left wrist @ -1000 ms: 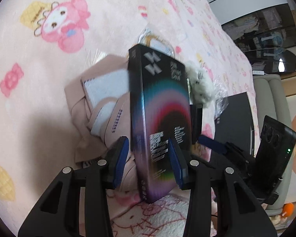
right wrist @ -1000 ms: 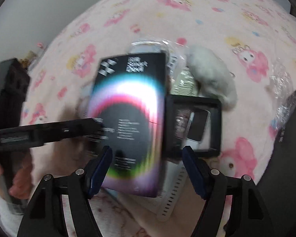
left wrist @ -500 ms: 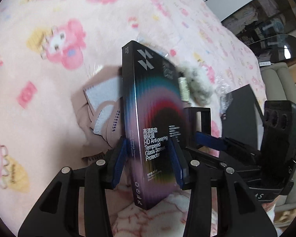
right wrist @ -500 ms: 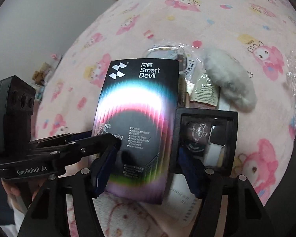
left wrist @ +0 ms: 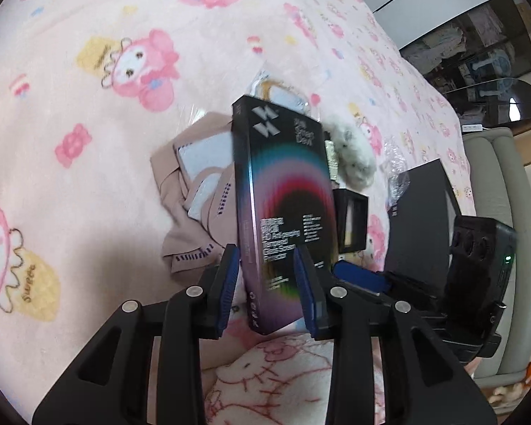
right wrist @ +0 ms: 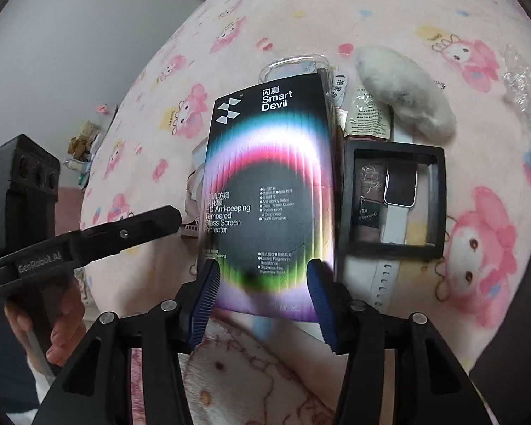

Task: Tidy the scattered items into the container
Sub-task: 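Lift the Smart Devil box upright with the left gripper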

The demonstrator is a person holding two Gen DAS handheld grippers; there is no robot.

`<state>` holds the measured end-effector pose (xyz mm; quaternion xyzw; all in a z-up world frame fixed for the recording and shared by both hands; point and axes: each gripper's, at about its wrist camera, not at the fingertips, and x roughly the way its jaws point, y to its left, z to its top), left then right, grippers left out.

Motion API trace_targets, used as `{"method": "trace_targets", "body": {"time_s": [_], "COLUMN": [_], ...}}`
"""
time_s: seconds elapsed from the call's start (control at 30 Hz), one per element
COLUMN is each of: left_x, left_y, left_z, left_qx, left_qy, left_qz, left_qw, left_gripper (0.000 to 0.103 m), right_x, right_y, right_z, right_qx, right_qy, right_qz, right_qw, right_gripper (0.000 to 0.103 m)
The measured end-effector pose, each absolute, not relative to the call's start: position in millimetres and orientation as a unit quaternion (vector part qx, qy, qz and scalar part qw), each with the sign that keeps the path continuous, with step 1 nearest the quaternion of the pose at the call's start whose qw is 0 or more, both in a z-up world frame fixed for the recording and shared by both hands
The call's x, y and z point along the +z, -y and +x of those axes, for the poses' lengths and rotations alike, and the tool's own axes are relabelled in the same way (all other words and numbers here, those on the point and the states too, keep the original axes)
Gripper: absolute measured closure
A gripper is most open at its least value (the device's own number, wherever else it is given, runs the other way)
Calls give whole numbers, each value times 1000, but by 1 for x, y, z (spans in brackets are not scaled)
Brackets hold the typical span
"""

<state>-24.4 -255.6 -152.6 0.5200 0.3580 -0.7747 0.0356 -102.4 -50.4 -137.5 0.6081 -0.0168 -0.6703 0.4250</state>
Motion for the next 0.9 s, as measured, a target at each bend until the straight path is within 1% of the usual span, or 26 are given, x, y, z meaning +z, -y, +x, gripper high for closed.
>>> {"method": "trace_targets", "body": {"time_s": [0.1,0.2,0.27,0.33,0.37,0.4,0.43,0.53,0.7,0.73,0.8,0.9], "left_x": [-165,-173,-179,-184,-187,-190,-191,-193,-171,-164,-152,-124], "left_y": [255,255,256,256,255,254,255,259,263,263,262,250], "left_z": [-30,-36,-39,-43,-45,-46,-48,-47,-35,-30,-24,-17], "left_qx": [-765,-761,-759,-757,-754,-752,-751,-747,-769,-773,-779,-797], "left_qy": [-365,-366,-369,-375,-381,-385,-387,-398,-374,-374,-380,-362], "left_qz": [531,536,537,535,534,535,535,532,518,512,499,484], "left_qw": [24,20,17,7,-2,-8,-10,-9,22,22,13,3], "left_gripper": [68,66,66,65,63,61,56,50,50,49,50,50], "right_x": [-135,-136,-142,-149,-155,-160,-164,-163,-138,-130,-114,-90], "right_y": [57,61,54,50,50,52,55,68,78,77,71,65], "right_z": [-110,-118,-122,-121,-120,-119,-118,-122,-109,-105,-99,-89], "right_qx": [-680,-691,-688,-677,-664,-651,-642,-654,-673,-676,-683,-696], "right_qy": [8,-10,-27,-24,-15,-6,1,-8,-29,-30,-23,-25], "right_qz": [598,594,609,624,636,644,648,637,601,594,585,566], "right_qw": [425,413,394,389,393,402,410,409,430,434,437,441], "right_gripper": [53,48,47,46,46,43,40,38,41,42,42,42]}}
